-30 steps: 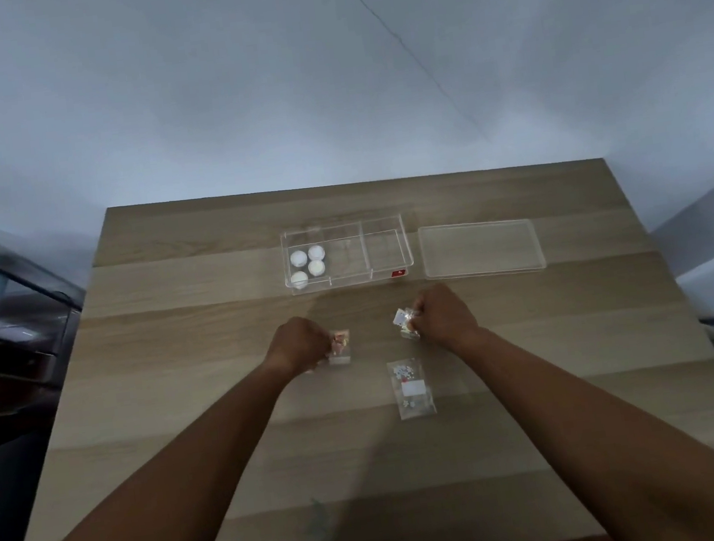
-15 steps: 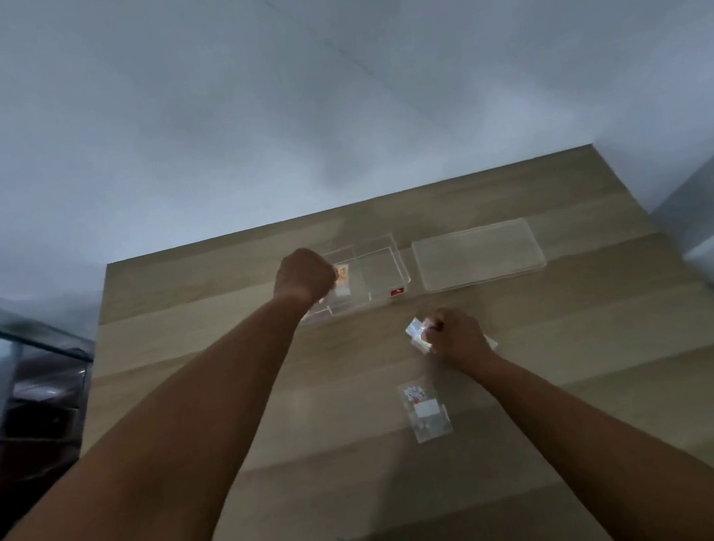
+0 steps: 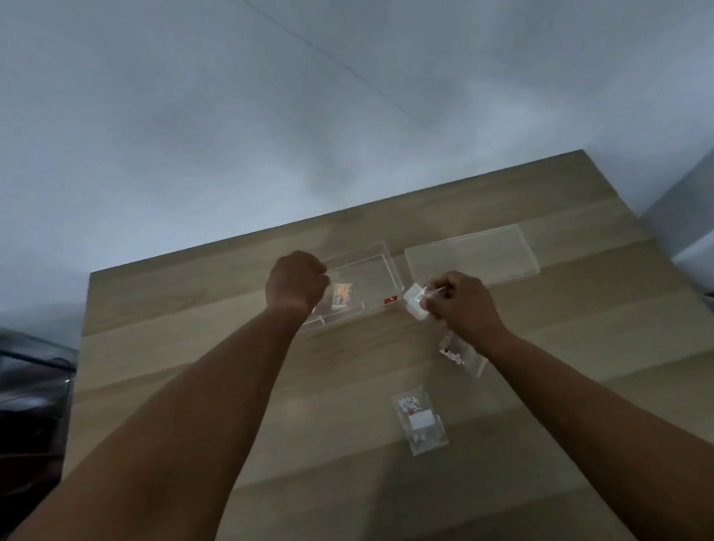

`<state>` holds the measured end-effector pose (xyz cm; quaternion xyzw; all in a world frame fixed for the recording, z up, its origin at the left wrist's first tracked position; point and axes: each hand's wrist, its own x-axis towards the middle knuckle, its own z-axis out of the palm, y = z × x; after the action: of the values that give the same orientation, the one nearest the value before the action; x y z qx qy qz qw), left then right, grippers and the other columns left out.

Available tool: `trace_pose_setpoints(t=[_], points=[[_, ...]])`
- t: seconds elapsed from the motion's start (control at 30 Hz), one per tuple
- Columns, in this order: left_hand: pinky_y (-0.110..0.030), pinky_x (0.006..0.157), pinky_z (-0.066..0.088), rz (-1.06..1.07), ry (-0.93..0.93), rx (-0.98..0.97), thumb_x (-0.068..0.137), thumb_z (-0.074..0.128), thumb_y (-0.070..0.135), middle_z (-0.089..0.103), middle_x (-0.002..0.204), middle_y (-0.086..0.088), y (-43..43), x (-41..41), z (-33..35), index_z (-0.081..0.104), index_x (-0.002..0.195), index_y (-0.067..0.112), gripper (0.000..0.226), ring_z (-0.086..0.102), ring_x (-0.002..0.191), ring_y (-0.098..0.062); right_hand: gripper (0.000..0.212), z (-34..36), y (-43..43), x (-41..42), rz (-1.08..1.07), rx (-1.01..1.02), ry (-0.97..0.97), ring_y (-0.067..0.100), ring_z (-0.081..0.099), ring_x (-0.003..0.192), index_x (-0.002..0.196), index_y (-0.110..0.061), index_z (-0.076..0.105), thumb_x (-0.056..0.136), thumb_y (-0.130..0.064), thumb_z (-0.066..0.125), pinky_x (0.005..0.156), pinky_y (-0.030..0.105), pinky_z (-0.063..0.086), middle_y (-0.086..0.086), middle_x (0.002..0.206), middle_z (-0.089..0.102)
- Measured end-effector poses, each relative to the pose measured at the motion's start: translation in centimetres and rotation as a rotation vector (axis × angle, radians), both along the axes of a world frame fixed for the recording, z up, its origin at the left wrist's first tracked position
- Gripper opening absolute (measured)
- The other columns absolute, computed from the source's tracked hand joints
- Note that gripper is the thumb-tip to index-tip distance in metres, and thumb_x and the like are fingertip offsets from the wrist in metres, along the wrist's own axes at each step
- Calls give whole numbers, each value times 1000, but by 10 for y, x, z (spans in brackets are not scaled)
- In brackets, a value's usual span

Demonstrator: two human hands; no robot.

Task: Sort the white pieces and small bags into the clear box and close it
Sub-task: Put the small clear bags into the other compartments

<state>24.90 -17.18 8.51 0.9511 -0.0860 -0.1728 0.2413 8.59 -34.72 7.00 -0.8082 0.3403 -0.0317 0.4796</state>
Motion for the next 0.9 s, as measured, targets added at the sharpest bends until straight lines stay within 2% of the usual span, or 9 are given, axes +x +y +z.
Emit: trace_pose_setpoints(t=[0.1, 0.17, 0.2, 0.3, 0.4, 0.47, 0.57, 0.77, 0.9], points=[[-30, 86, 52, 69, -86, -41, 84, 61, 25, 74, 114, 6, 18, 1, 4, 75, 103, 31, 25, 67, 106, -19, 17, 13, 7, 28, 58, 4, -45, 18, 71, 67, 93, -7, 69, 77, -10, 72, 64, 28, 57, 12, 87, 73], [-30, 83, 48, 166, -121, -53, 84, 58, 24, 69, 121, 3, 36, 0, 3, 70, 112, 36, 32, 66, 108, -21, 12, 19, 16, 50, 127, 14, -39, 5, 67, 52, 89, -8, 69, 77, -5, 69, 48, 17, 52, 12, 84, 72], [-32, 85, 49, 221, -122, -66, 84, 60, 24, 65, 124, 0, 47, -1, 0, 66, 117, 35, 36, 65, 110, -22, 11, 21, 22, 61, 167, 1, -27, 5, 67, 51, 87, -8, 69, 78, -3, 66, 45, 18, 53, 13, 84, 73], [-39, 95, 50, 329, -62, -101, 83, 67, 23, 61, 128, -9, 72, -7, -14, 57, 130, 29, 48, 62, 115, -26, 17, 23, 41, 91, 308, -137, 10, 29, 71, 76, 88, -6, 70, 75, -1, 61, 68, 37, 55, 19, 87, 75], [-33, 92, 48, 387, 22, -163, 84, 67, 21, 70, 121, -7, 86, -15, -28, 61, 125, 26, 42, 64, 113, -25, 19, 15, 55, 113, 393, -237, 68, 31, 66, 93, 91, -5, 71, 75, -1, 61, 72, 28, 45, 17, 99, 73], [-32, 92, 53, 431, 61, -214, 83, 68, 21, 74, 115, -6, 92, -17, -36, 68, 117, 24, 34, 68, 106, -26, 20, 9, 67, 124, 441, -274, 105, 30, 67, 95, 91, -10, 72, 75, -3, 62, 78, 29, 50, 15, 101, 73], [-42, 86, 60, 428, 90, -267, 81, 67, 18, 75, 110, -8, 85, -18, -38, 72, 108, 22, 28, 73, 95, -28, 19, 2, 65, 127, 459, -321, 149, 29, 69, 93, 86, -16, 74, 73, -7, 64, 83, 37, 56, 11, 98, 75], [-42, 82, 61, 465, 105, -313, 79, 65, 15, 77, 104, -6, 89, -14, -45, 74, 103, 23, 27, 74, 90, -27, 22, -8, 71, 133, 490, -316, 177, 25, 69, 93, 94, -18, 73, 74, -11, 67, 82, 31, 52, 7, 102, 75], [-42, 82, 61, 477, 114, -330, 79, 65, 14, 76, 104, -5, 90, -13, -47, 74, 101, 24, 26, 74, 90, -26, 25, -11, 66, 132, 451, -263, 122, 24, 67, 100, 104, -16, 71, 86, -9, 55, 88, 31, 50, 8, 111, 73]])
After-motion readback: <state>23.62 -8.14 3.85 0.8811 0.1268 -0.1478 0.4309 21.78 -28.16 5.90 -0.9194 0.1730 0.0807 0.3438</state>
